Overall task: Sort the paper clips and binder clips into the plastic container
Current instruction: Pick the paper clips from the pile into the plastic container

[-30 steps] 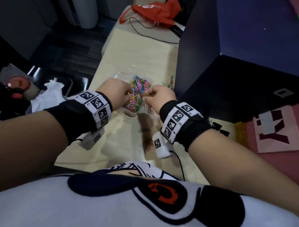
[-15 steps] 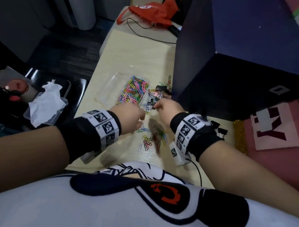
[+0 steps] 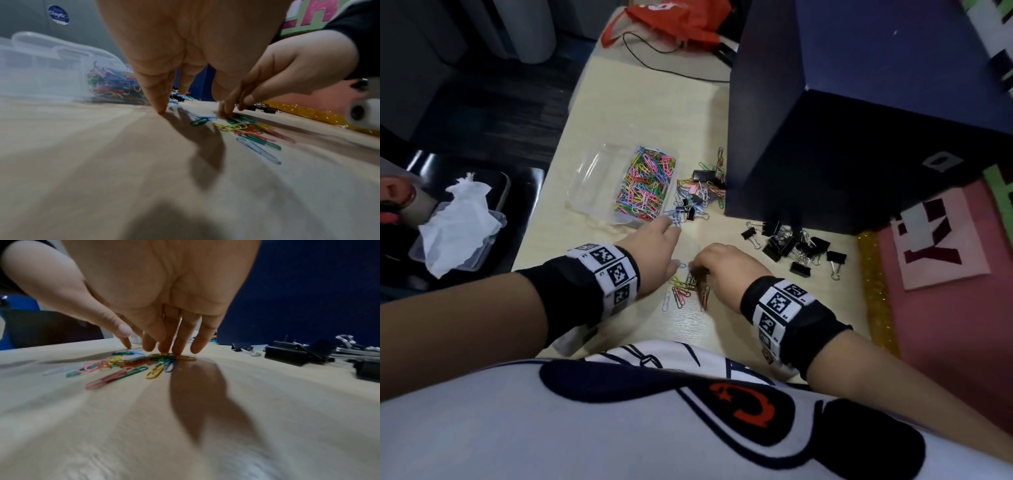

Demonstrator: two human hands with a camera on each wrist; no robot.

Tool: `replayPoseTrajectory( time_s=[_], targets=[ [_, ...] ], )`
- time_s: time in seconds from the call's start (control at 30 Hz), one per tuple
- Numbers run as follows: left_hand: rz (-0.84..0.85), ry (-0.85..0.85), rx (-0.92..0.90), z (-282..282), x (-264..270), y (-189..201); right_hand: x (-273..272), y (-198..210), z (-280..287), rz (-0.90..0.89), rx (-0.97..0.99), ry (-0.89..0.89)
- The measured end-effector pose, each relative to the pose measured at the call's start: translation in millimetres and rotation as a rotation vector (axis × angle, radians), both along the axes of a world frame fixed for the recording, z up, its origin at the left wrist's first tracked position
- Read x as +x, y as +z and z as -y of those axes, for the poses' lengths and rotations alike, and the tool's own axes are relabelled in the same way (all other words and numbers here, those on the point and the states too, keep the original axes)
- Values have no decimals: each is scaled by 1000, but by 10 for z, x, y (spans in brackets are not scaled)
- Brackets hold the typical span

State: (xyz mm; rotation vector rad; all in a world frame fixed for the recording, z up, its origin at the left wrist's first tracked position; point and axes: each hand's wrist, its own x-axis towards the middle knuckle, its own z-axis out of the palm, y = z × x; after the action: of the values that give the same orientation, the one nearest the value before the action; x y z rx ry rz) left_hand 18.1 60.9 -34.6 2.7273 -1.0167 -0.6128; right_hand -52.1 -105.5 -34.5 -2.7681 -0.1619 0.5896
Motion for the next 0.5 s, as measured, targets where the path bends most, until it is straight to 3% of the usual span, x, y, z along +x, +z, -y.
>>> replayPoseTrajectory(
  time_s=[0.2,0.5],
  targets=[
    [-86,90,48,207,78,-33,-44,19,66,41,93,-241],
    [-34,-126,93,116,-191,-2,-181,67,171,-45,20,-338]
  ],
)
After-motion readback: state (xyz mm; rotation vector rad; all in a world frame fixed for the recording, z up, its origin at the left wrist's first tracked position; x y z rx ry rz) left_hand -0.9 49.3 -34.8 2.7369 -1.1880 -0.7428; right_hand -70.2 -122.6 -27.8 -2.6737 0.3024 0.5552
